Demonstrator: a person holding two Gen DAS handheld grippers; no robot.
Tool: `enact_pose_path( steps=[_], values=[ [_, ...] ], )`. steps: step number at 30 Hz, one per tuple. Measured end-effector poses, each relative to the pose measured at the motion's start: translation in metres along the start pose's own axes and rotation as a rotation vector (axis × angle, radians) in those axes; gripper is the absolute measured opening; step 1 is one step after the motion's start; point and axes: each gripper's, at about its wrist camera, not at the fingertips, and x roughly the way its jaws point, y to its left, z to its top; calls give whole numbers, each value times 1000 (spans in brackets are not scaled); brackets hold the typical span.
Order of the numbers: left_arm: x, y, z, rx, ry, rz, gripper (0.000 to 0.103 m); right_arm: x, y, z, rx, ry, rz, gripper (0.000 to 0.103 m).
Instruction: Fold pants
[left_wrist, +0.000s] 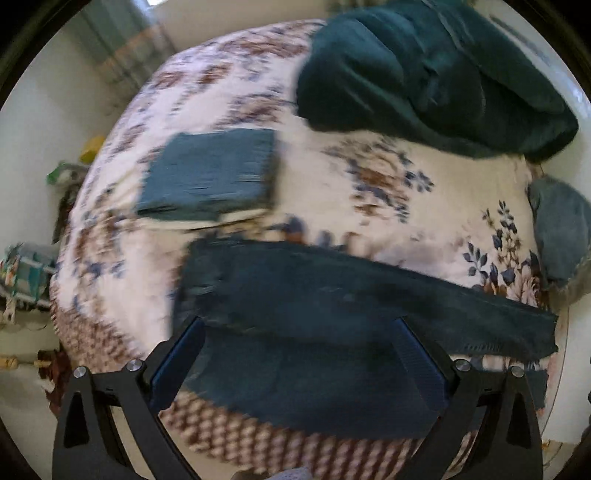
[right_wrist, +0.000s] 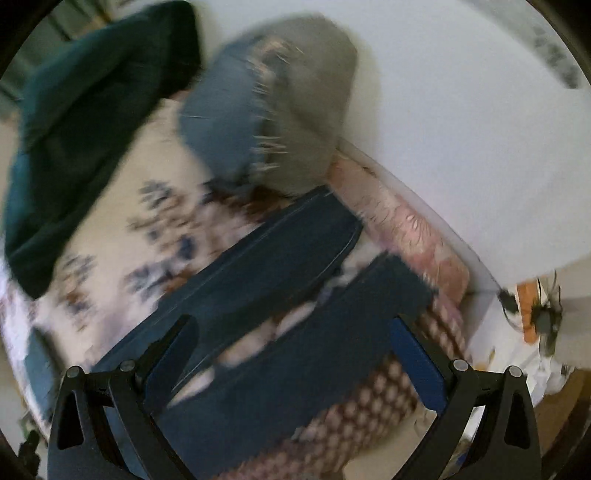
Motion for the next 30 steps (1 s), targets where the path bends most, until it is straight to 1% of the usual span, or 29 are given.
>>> enact_pose_path(
  steps=[1,2,3,4,5,7,8,9,10,11,12,13,14,15,17,18,19,21,23,24,25,26,27,28,29,30],
  values=[
    [14,-17,3,15,6,-5,103,20,-4,11,-8,-1,-21,103],
    [29,-34,5,32,14,-12,103,48,-9,27,-21,0,-47,103],
    [47,-56,7,59,31,-21,103,66,-12,35,-28,-1,-64,103],
    [62,-74,7,80,43,-31,103,96,-16,53,-54,1,-87,103],
    [75,-89,8,99,52,-37,103,113,-17,60,-69,2,-107,102],
    [102,-122,7,140,71,-53,103,150,-23,79,-95,6,-106,101],
    [115,-138,4,161,76,-63,103,173,-27,89,-104,36,-95,101],
    [127,-156,7,179,77,-65,103,186,-29,92,-101,57,-79,100],
    [137,-169,7,195,79,-69,103,201,-34,96,-89,87,-51,84],
    [145,-182,7,209,79,-74,103,211,-38,98,-70,102,-4,70],
    [155,-197,6,228,81,-77,103,216,-41,98,-57,99,19,39],
    [161,-207,5,239,82,-78,103,214,-41,97,-61,62,-13,4],
    [166,-215,4,250,84,-80,103,210,-40,96,-80,24,-57,4],
    [172,-226,3,261,84,-82,103,203,-38,94,-85,-18,-65,4],
    [175,-232,2,273,80,-80,103,185,-37,97,-81,-104,-87,3],
    [177,-233,3,276,80,-78,103,179,-38,99,-78,-141,-106,1],
    [178,-231,3,275,79,-75,103,179,-38,104,-77,-156,-121,0],
    [181,-228,6,261,76,-66,103,188,-44,112,-64,-158,-182,0],
    [185,-221,8,239,86,-59,103,203,-48,118,-39,-47,-139,1],
    [187,-216,10,221,94,-56,103,206,-48,117,-32,4,-128,7],
    [187,-210,12,208,100,-58,103,201,-45,112,-23,42,-123,22],
    [186,-204,13,192,101,-56,103,196,-42,108,-17,52,-105,35],
    [183,-193,16,170,96,-50,103,187,-33,99,-8,74,-44,62],
    [180,-186,16,154,97,-50,103,182,-22,90,-4,107,18,82],
    [177,-174,18,133,107,-50,103,181,-10,83,-8,139,57,86],
    [176,-166,23,112,121,-48,103,182,2,77,-16,174,79,87]
  ],
)
